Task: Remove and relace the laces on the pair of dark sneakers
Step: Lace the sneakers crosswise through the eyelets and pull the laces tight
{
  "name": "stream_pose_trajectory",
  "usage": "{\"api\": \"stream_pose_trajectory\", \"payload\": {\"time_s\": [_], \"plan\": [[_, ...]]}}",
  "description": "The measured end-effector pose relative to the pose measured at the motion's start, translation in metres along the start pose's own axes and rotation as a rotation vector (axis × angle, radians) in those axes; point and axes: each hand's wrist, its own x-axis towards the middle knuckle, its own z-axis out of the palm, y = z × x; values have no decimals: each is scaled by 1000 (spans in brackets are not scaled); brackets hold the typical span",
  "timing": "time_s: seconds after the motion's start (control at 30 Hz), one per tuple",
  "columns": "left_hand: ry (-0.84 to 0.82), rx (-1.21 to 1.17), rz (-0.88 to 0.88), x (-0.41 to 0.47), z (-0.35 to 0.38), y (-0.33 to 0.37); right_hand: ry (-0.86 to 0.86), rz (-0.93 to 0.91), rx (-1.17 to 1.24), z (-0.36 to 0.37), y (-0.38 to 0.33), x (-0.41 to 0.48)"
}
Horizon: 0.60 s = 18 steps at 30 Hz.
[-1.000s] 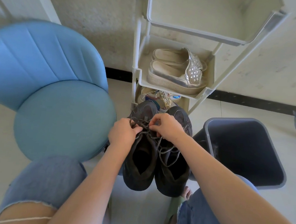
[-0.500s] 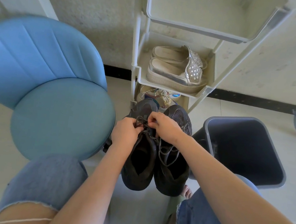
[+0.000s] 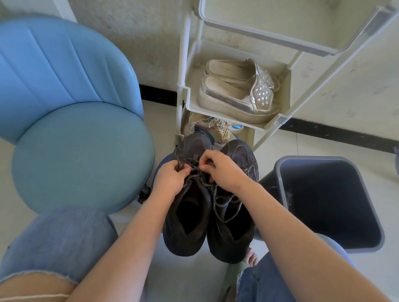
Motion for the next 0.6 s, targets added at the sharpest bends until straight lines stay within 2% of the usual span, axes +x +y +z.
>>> {"api": "stream_pose_trajectory", "payload": {"time_s": [0.1,0.17,0.3,0.4,0.5,0.6], "plan": [[102,-58,-16,4,-4,-2,8,14,-2,-2,1,0],[139,92,23,5,-7,-3,16,12,10,-3,2,-1],[83,254,82,3,-7,-3,9,-5,30,-5,2,-1],[63,224,84,3,-8,-2,33,11,19,-5,3,1],[47,217,103,3,-11,1,126,31,70,-11,3,2],[0,280,113,1,-10,3,64,44,62,-13,0,0]]}}
